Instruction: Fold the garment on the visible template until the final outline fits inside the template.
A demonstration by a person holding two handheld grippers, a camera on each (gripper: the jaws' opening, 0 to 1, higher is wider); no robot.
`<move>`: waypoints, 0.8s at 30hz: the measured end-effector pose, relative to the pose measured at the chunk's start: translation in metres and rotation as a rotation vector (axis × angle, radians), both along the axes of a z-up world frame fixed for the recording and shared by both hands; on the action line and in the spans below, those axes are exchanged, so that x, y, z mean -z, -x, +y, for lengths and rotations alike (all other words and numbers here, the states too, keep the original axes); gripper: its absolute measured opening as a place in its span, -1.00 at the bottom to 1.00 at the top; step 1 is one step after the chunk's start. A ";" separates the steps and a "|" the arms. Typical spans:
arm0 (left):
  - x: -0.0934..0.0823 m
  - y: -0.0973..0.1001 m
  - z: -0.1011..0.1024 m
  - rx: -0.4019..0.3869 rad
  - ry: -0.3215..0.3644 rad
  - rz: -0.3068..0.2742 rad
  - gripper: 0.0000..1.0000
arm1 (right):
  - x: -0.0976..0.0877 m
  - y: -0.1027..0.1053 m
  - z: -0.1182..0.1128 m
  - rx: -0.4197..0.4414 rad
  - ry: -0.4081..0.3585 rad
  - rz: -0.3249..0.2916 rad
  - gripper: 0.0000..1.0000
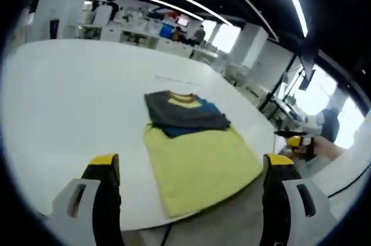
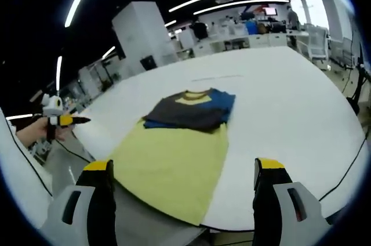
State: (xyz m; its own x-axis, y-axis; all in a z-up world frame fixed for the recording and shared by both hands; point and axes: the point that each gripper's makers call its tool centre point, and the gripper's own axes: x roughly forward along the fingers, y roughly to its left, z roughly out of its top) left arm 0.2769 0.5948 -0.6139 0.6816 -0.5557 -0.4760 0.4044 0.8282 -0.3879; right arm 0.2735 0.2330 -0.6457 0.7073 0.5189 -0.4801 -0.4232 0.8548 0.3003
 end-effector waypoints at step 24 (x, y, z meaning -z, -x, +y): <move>0.021 0.013 0.001 0.011 -0.026 0.087 0.99 | 0.009 0.001 -0.009 0.009 0.001 0.052 0.99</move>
